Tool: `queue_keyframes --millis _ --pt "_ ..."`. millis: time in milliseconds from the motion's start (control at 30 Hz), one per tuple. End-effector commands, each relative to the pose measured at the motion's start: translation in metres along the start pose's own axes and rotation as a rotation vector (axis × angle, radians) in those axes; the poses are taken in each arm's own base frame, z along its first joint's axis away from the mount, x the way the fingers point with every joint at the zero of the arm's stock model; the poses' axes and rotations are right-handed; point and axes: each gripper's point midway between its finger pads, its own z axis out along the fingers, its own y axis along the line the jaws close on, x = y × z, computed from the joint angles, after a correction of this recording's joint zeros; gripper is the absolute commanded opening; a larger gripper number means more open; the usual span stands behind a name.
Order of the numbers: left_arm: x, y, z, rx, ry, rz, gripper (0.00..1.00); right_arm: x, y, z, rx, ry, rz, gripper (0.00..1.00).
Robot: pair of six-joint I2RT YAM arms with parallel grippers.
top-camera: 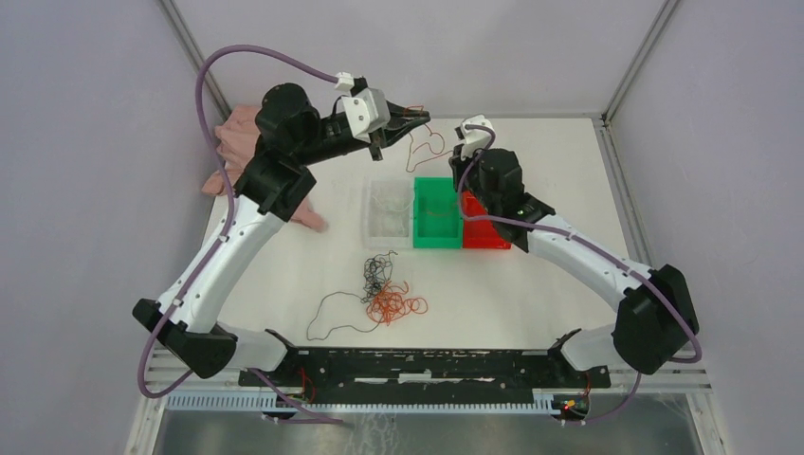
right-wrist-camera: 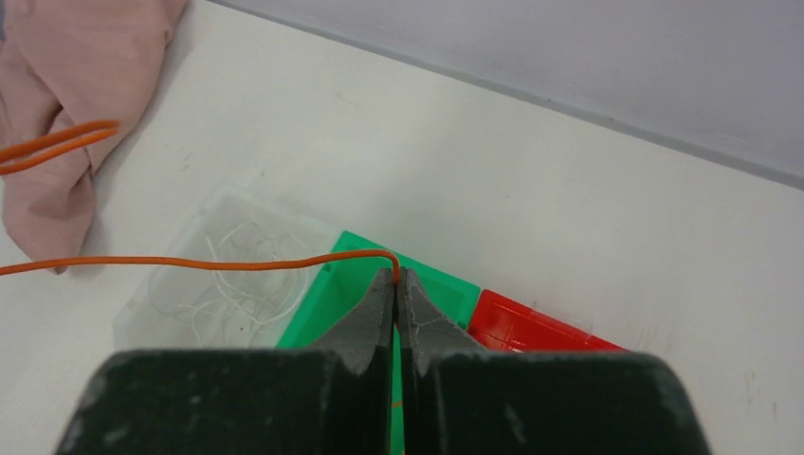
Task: Untangle the cables
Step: Place the cable in the bin.
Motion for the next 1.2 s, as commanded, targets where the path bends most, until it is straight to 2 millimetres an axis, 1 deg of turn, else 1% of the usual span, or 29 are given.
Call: queue_keyframes --millis 0,67,133,200,267,333,400,433,533,567,600,667,733,900,933,1000,1067,1167 --pt "-0.028 0.002 -0.006 -0.028 -0.082 0.067 0.03 0.005 -0.011 0.016 0.014 -0.017 0.046 0.03" --pt "-0.017 -0.001 -0.005 -0.026 -0.064 0.04 0.03 0.017 -0.015 0.022 0.022 0.012 0.058 0.04" --pt "-0.002 -0.006 -0.006 -0.02 -0.039 0.015 0.03 0.03 -0.014 0.027 0.007 0.041 0.075 0.05" --pt "0.013 -0.014 -0.008 -0.012 -0.016 -0.005 0.03 0.046 -0.005 0.033 -0.03 0.079 0.103 0.08" --pt "0.026 -0.019 -0.009 -0.01 0.006 -0.029 0.03 0.06 0.008 0.037 -0.087 0.121 0.144 0.13" --pt "0.035 -0.023 -0.011 -0.011 0.024 -0.05 0.03 0.07 0.019 0.04 -0.125 0.156 0.201 0.19" --pt "0.043 -0.024 -0.012 -0.021 0.038 -0.065 0.03 0.077 0.023 0.042 -0.13 0.182 0.241 0.26" --pt "0.045 -0.024 -0.012 -0.026 0.044 -0.075 0.03 0.079 0.023 0.043 -0.125 0.189 0.255 0.31" --pt "0.053 -0.02 -0.01 -0.051 0.064 -0.094 0.03 0.082 0.018 0.04 -0.096 0.209 0.256 0.39" --pt "0.055 -0.019 -0.009 -0.057 0.068 -0.099 0.03 0.082 0.015 0.038 -0.079 0.218 0.255 0.43" --pt "0.06 -0.017 -0.007 -0.061 0.077 -0.106 0.03 0.08 0.011 0.034 -0.061 0.219 0.255 0.45" --pt "0.066 -0.014 -0.003 -0.071 0.089 -0.126 0.03 0.076 0.006 0.027 -0.039 0.224 0.264 0.54" --pt "0.074 -0.011 0.002 -0.082 0.101 -0.159 0.03 0.077 0.003 0.018 -0.031 0.251 0.258 0.61" --pt "0.097 -0.006 0.015 -0.103 0.127 -0.252 0.03 0.092 -0.01 -0.01 0.015 0.295 0.264 0.64" --pt "0.102 -0.006 0.018 -0.105 0.132 -0.269 0.03 0.099 -0.014 -0.016 0.031 0.31 0.265 0.64" --pt "0.112 -0.005 0.024 -0.106 0.143 -0.305 0.03 0.103 -0.022 -0.025 0.063 0.308 0.276 0.64" --pt "0.123 -0.005 0.033 -0.098 0.152 -0.332 0.03 0.105 -0.03 -0.032 0.084 0.302 0.294 0.63" --pt "0.13 -0.003 0.047 -0.087 0.153 -0.353 0.03 0.103 -0.044 -0.041 0.128 0.28 0.32 0.61"
